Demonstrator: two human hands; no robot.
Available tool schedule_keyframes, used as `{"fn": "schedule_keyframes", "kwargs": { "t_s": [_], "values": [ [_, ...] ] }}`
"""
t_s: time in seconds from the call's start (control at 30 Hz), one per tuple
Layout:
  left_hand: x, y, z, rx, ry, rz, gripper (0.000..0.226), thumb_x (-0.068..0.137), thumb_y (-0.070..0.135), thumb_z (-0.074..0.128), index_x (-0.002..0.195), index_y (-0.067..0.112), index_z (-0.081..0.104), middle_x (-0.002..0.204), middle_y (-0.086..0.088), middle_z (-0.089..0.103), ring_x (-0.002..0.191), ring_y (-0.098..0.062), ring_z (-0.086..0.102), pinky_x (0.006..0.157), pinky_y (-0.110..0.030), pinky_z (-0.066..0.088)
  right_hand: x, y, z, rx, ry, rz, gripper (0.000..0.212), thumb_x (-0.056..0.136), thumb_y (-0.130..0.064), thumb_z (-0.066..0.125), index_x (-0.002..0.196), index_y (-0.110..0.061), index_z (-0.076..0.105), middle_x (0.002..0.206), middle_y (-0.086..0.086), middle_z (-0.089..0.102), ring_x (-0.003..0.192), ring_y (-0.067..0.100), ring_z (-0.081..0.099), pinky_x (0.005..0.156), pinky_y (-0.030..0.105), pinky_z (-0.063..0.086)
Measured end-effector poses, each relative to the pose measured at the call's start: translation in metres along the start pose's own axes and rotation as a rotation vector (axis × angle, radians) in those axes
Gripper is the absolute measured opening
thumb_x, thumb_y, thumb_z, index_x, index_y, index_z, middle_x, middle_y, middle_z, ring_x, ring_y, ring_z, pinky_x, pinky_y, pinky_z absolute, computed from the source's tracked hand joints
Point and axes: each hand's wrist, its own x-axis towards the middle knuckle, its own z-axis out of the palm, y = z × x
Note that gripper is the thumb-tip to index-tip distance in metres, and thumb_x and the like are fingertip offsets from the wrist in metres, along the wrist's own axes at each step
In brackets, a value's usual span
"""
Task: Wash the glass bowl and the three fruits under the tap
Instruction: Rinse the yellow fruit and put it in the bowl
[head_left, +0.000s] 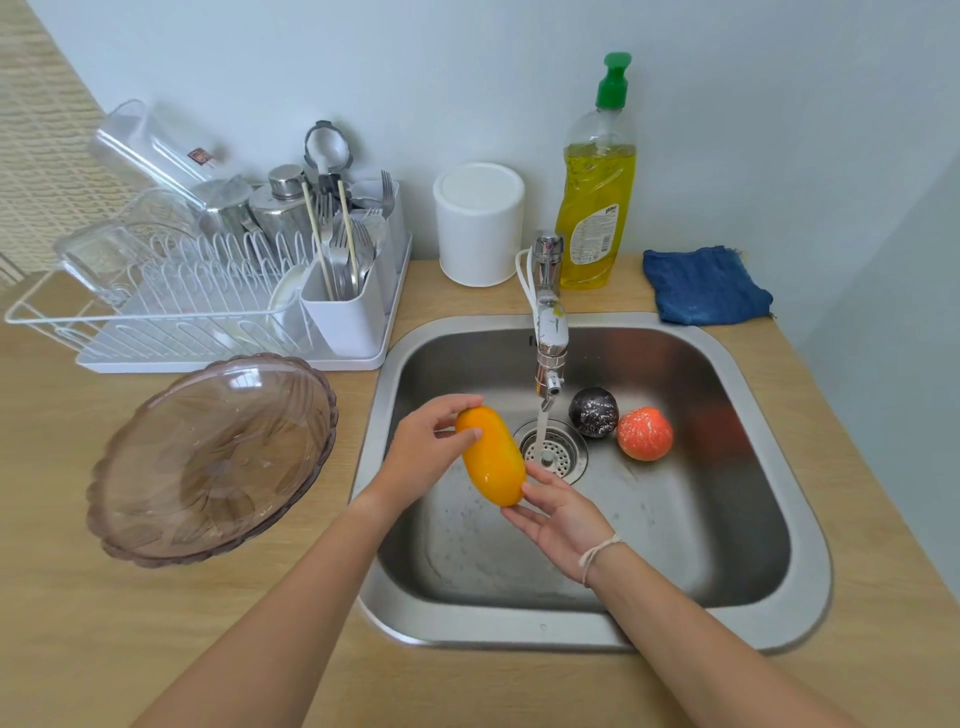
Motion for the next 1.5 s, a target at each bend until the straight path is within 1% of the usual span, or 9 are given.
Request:
{"fn": "schedule_keyframes", "kwargs": {
  "t_s": [0.13,0.43,0.57,0.7,1.0,1.23,1.3,1.4,1.5],
  "values": [
    [-0.003,0.006,-0.011,0.039,-0.001,0.069,0.036,0.087,0.014,0.064,0.119,0.027,0.057,0.121,0.009,0.056,0.111,-0.010,0.053,0.085,-0.013,0.045,0.000,0.009,0.010,0.052,0.001,-0.037,0.041,0.090,0.000,0.048,0.130,-0.006,0.043,0.115,0.014,0.057,0.099,0.028,0.060,0.089,0.035,0.049],
    [-0.005,0.005,-0.030,0.053,-0.017,0.137,0.038,0.086,0.013,0.065,0.121,0.025,0.057,0.121,0.010,0.054,0.115,-0.010,0.052,0.090,-0.015,0.046,0.003,0.017,0.030,0.055,0.004,-0.080,0.041,0.090,-0.001,0.049,0.131,-0.006,0.045,0.119,0.015,0.058,0.101,0.028,0.061,0.085,0.031,0.053],
    [-0.004,0.007,-0.036,0.064,-0.019,0.157,0.038,0.085,0.011,0.065,0.120,0.024,0.058,0.119,0.012,0.054,0.112,-0.007,0.052,0.086,-0.007,0.046,0.003,0.016,0.033,0.044,0.013,-0.107,0.042,0.090,-0.004,0.050,0.131,-0.006,0.045,0.124,0.016,0.056,0.102,0.028,0.061,0.083,0.030,0.054],
    [-0.004,0.008,-0.040,0.070,-0.018,0.165,0.039,0.085,0.009,0.065,0.122,0.019,0.059,0.118,0.010,0.054,0.108,-0.005,0.052,0.083,-0.002,0.043,0.004,0.017,0.035,0.056,0.022,-0.134,0.040,0.090,-0.006,0.049,0.130,-0.007,0.046,0.114,0.014,0.060,0.098,0.028,0.061,0.076,0.030,0.058],
    [-0.002,0.005,-0.049,0.084,-0.028,0.192,0.038,0.086,0.014,0.064,0.123,0.020,0.057,0.123,0.006,0.055,0.111,-0.007,0.051,0.085,-0.009,0.045,0.003,0.022,0.046,0.077,0.053,-0.240,0.034,0.091,-0.005,0.049,0.125,-0.007,0.049,0.108,0.012,0.061,0.095,0.028,0.060,0.068,0.027,0.060],
    [-0.003,0.020,-0.093,-0.091,0.135,0.193,0.032,0.086,0.013,0.065,0.116,0.025,0.060,0.116,0.009,0.057,0.102,-0.002,0.055,0.082,-0.013,0.050,0.013,0.005,0.095,-0.024,0.037,-0.362,0.020,0.090,-0.010,0.051,0.109,-0.013,0.056,0.103,0.009,0.061,0.088,0.023,0.061,0.064,0.024,0.058],
    [-0.007,0.018,-0.115,-0.135,0.203,0.171,0.031,0.086,0.014,0.065,0.114,0.027,0.060,0.115,0.008,0.060,0.104,-0.005,0.057,0.081,-0.015,0.051,0.019,0.003,0.118,-0.098,0.009,-0.381,0.020,0.090,-0.009,0.052,0.109,-0.014,0.056,0.103,0.008,0.061,0.089,0.022,0.061,0.070,0.026,0.057],
    [-0.015,0.007,-0.150,-0.135,0.304,0.136,0.032,0.085,0.010,0.065,0.114,0.025,0.061,0.114,0.006,0.060,0.101,-0.003,0.057,0.076,-0.008,0.048,0.028,0.005,0.153,-0.230,-0.038,-0.416,0.020,0.088,-0.005,0.055,0.106,-0.015,0.057,0.105,0.008,0.060,0.091,0.021,0.061,0.078,0.030,0.055],
    [-0.026,-0.010,-0.184,-0.108,0.379,0.067,0.032,0.085,0.012,0.065,0.113,0.029,0.061,0.113,0.003,0.061,0.102,-0.009,0.059,0.080,-0.014,0.048,0.042,0.014,0.187,-0.382,-0.086,-0.451,0.020,0.086,0.000,0.056,0.104,-0.010,0.058,0.103,0.009,0.059,0.093,0.022,0.060,0.070,0.024,0.058]
  ]
}}
